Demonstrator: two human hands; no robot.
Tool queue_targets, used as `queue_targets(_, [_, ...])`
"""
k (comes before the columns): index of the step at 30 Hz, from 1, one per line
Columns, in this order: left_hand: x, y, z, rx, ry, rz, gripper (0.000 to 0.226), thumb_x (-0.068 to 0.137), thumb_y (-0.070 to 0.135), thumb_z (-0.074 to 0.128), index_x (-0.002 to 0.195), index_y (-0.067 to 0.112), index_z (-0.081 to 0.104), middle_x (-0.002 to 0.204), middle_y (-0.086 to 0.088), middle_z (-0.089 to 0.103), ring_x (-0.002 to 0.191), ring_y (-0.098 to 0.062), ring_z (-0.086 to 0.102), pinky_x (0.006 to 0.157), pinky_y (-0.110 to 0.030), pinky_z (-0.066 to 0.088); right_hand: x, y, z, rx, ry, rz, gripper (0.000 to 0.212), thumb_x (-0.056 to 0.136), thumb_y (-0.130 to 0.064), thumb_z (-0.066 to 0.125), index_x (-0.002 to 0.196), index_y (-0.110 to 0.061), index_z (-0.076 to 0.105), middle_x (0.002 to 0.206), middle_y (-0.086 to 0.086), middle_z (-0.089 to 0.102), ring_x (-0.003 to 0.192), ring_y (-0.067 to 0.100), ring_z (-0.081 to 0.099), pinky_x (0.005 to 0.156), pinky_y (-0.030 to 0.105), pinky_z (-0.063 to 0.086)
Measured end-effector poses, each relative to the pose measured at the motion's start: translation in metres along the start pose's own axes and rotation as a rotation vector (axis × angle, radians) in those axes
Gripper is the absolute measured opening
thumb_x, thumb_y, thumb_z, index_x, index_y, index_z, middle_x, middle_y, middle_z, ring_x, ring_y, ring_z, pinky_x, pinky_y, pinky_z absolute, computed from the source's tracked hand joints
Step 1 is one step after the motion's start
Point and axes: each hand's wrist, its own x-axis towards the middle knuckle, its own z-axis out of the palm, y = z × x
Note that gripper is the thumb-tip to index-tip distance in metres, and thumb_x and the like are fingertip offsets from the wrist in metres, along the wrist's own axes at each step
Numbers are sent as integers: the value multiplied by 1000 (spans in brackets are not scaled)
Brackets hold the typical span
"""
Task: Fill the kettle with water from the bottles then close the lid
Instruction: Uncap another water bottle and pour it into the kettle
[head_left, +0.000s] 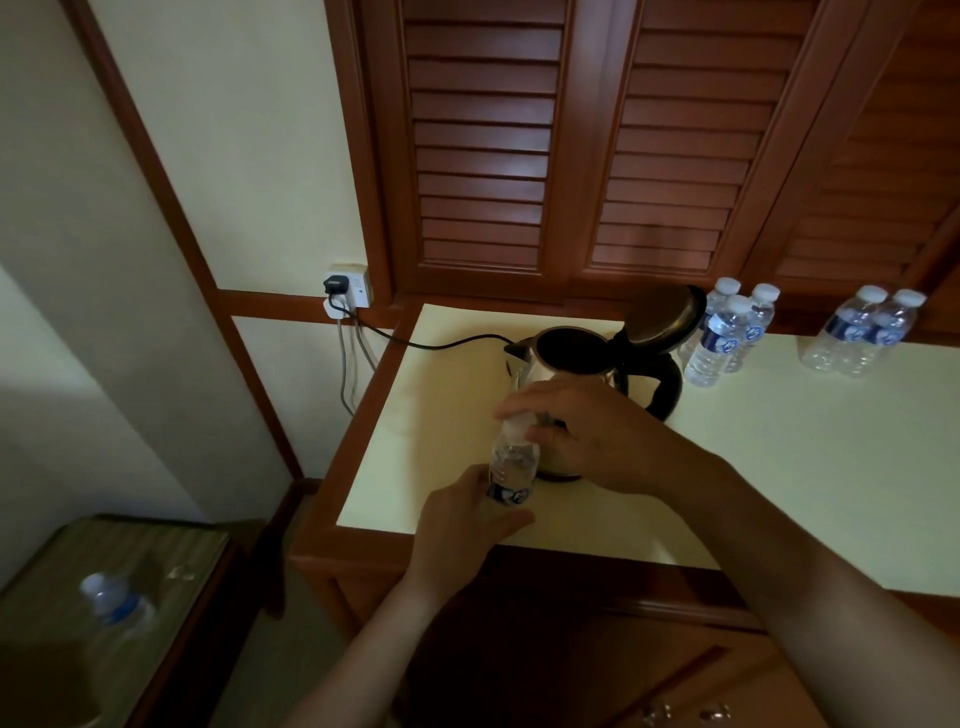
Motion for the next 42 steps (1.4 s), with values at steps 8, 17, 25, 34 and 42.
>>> queue_targets(8, [5,0,-3,5,-38,12,42,76,45,85,108,30,63,90,15,71,84,2,65,74,-30,54,8,-8,-6,-165,-62,-24,36,96,-13,59,130,-27,63,122,-5,61,100,0,38,79,16,37])
queue_targets(17, [3,-2,-9,-43,-137,16,53,72,54,81,115,28,65,100,15,74,90,3,67,84,-34,57,5,-17,-19,-71,-175,25,38,92,0,60,119,-27,68,84,-35,49,83,-26,46,67,2,37])
queue_targets(25, [2,-1,-9,-32,-137,10,48,74,45,85,115,26,66,98,13,74,87,1,68,82,-36,57,2,-18,-11,-212,-130,70,27,95,-32,61,120,-22,60,100,-18,41,93,1,42,73,15,33])
queue_targets(34, [-2,5,-5,17,-106,-12,56,68,58,80,114,29,66,94,16,74,85,0,68,79,-32,58,0,-26,2,-561,48,172,50,96,-63,35,71,-21,41,69,-6,42,66,14,50,55,30,33])
queue_targets(42, [-8,6,-4,19,-33,122,62,60,66,79,111,33,73,84,23,72,75,10,66,67,-15,54,-21,-30,-2,-654,201,244,51,94,-57,38,61,-21,52,58,-3,49,55,14,51,49,28,42])
